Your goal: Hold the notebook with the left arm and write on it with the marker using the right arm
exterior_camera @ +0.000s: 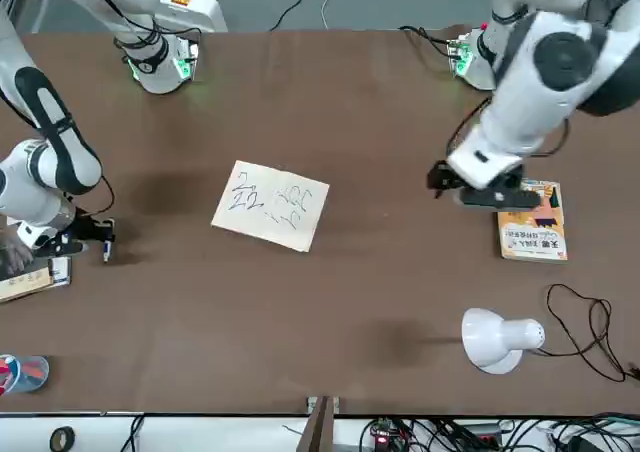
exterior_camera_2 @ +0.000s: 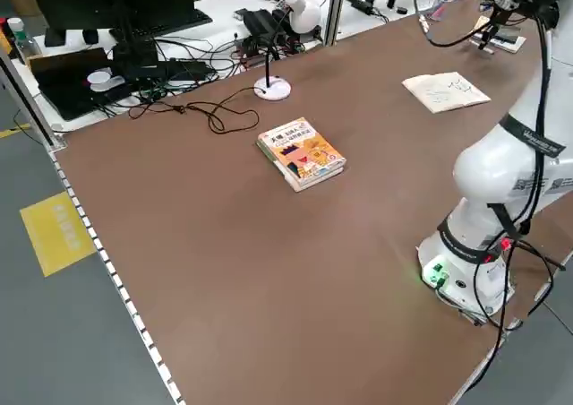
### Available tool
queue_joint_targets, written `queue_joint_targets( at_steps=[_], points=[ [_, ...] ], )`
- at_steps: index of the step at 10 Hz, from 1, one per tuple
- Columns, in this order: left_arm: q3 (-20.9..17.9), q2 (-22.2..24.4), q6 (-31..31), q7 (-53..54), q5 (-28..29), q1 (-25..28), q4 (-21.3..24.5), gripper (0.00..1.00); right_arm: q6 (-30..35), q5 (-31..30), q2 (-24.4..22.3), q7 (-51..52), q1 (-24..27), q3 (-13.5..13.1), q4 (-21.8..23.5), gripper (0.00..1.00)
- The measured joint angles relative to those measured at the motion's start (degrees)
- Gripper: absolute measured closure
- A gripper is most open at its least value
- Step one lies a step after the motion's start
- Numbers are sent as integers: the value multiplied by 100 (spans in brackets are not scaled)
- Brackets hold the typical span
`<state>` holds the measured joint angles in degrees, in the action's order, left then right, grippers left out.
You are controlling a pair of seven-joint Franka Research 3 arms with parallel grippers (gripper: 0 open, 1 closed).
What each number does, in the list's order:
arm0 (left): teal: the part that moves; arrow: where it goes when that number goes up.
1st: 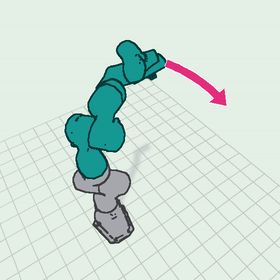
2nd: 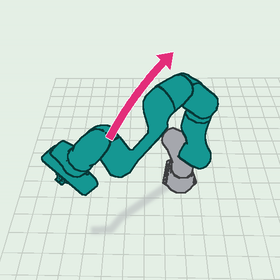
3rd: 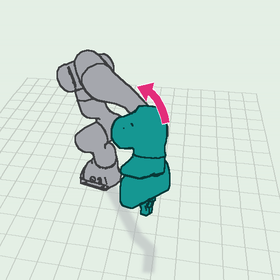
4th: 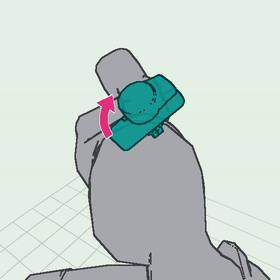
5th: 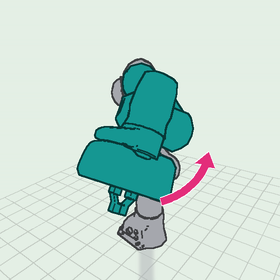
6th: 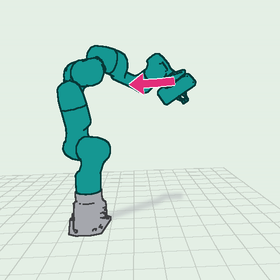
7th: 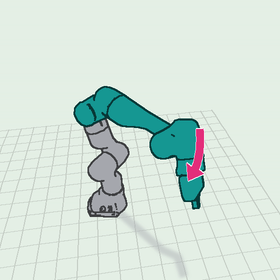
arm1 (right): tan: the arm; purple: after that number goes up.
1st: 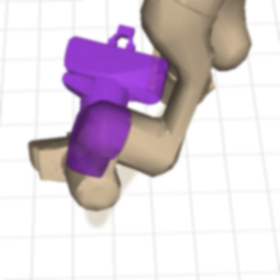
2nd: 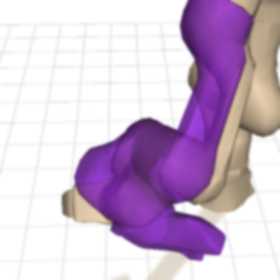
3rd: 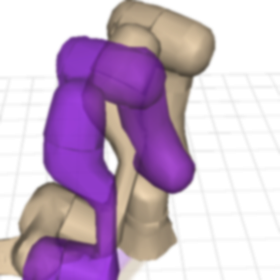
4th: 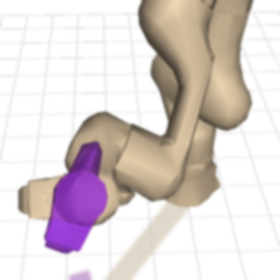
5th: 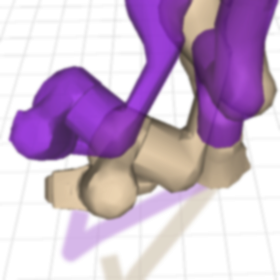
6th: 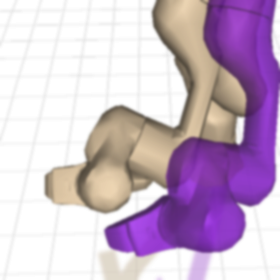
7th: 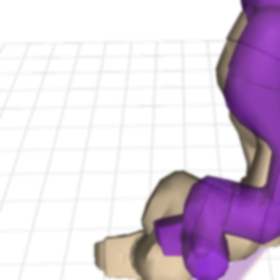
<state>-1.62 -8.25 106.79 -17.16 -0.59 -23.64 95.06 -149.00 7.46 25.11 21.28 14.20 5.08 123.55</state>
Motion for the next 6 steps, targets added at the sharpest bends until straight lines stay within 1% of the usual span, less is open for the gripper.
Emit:
queue_joint_targets(
  at_steps=[1, 2, 3, 4, 6],
  points=[
    [1, 54, -119, 247, -1, 196, -7, 0, 0, 0, 0, 0, 0, -1, -2, 64],
    [-2, 88, -260, 484, -7, 394, -25, 0, 0, 0, 0, 0, 0, -1, -3, 50],
    [-1, 102, -426, 646, -13, 573, -56, 0, 0, 0, 0, 0, 0, -3, -4, 41],
    [1, 112, -542, 764, -14, 734, -84, 0, 0, 0, 0, 0, 0, -5, -4, 29],
    [-3, 133, -631, 943, -14, 941, -154, 0, 6, 0, -1, -1, 2, -10, -5, 13]
  ],
)
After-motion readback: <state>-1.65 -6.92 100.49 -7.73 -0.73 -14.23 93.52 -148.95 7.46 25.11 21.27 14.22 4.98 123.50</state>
